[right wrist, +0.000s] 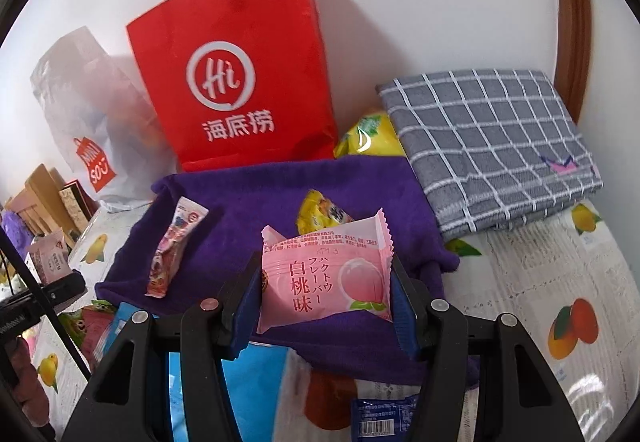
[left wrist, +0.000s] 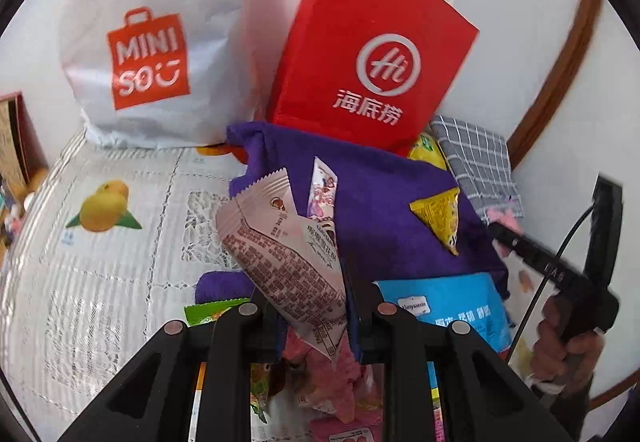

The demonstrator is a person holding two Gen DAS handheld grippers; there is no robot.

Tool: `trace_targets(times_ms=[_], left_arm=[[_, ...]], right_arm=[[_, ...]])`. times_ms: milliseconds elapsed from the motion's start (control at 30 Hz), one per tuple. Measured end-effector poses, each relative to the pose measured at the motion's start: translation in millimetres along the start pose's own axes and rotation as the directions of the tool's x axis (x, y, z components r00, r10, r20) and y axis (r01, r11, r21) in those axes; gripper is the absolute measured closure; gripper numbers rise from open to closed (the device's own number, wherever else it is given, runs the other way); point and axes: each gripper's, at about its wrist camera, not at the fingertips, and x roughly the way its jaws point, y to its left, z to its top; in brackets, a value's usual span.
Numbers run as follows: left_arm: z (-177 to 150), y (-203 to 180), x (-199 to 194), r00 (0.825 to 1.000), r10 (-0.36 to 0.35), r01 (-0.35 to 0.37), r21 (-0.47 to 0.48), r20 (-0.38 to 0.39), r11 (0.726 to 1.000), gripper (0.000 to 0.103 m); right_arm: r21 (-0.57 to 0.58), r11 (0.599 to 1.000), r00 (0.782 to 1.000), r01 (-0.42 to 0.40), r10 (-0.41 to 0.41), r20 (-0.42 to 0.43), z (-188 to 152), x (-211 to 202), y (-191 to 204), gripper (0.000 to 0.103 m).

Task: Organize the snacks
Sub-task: 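Carry both packets over the purple towel and lower the peach cake with right tool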

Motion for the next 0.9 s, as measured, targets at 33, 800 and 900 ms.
trace_targets(times_ms=[33,800,900], left_arm=[[0,0,-1,1.0,0.018,-0.018,0.006,0.01,1.0,0.081],[-5,-10,4,0.997,0.049,-0.053,0.064,0.052,0.997,0.081],[-5,-9,4,0.998,0.044,-0.047,0.066,0.048,0.997,0.081]], right_arm=[[0.005,1.0,1.0,0.0,0.0,-0.004,-1,2,-1,0.046],[0.037,0.998,0.996,0.056,-0.053,-0.077,-14,36,-15,0.039],[0.037,0.997,0.996,0.064,-0.061,-0.068,-13,31,-14,0.033]])
